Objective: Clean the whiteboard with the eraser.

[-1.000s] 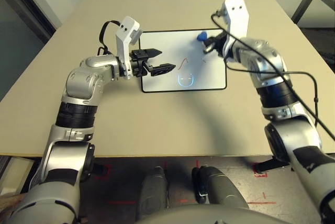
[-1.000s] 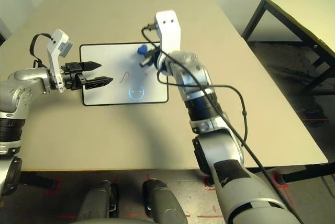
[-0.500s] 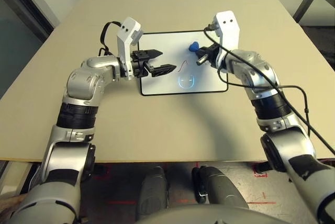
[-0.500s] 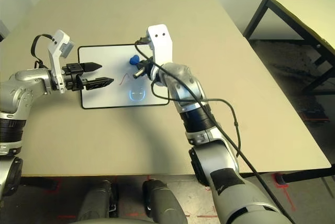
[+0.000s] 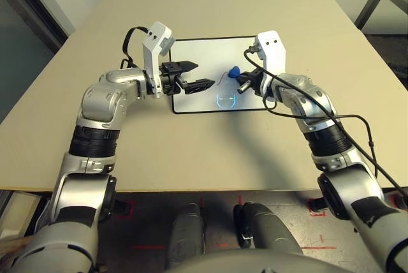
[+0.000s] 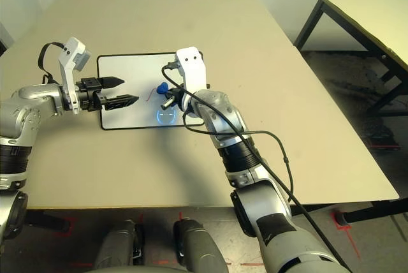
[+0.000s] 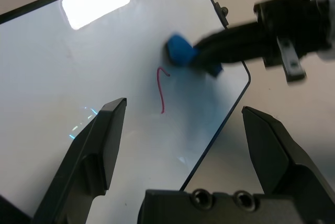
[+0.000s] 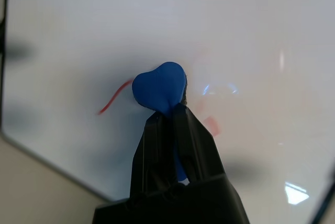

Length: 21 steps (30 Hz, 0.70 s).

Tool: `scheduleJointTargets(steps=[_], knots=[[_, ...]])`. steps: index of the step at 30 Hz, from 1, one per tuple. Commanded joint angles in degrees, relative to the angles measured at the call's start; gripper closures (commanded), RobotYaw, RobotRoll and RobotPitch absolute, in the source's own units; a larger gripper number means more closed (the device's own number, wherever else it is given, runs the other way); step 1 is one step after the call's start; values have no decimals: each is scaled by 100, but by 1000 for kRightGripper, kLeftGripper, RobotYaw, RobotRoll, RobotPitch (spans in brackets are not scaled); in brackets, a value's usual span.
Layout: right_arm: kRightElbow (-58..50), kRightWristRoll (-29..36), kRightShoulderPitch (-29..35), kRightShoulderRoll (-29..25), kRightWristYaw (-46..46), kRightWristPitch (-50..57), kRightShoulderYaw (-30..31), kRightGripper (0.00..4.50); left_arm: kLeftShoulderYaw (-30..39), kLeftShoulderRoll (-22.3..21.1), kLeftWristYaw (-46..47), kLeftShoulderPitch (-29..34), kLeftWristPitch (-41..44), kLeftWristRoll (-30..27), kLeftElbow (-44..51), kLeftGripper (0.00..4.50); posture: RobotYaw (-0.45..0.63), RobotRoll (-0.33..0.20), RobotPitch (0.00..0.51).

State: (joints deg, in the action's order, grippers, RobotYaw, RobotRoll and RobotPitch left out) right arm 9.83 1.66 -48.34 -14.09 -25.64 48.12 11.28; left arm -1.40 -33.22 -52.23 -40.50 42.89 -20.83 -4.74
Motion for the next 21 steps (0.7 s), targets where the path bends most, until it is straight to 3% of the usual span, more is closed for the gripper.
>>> scheduleJointTargets(steps=[1, 7, 21], knots=[[449, -92, -95, -100, 254, -137, -265, 4456, -72, -5, -9, 42, 54, -36, 79, 0, -7, 0, 118], [544, -69, -102, -14, 338, -239, -317, 4456, -70, -13, -20, 52, 75, -42, 91, 0, -4, 0, 122], [-241, -43, 658, 268, 127, 279, 280, 4456, -48, -47, -10, 49, 139, -49, 137, 0, 3, 0, 120]])
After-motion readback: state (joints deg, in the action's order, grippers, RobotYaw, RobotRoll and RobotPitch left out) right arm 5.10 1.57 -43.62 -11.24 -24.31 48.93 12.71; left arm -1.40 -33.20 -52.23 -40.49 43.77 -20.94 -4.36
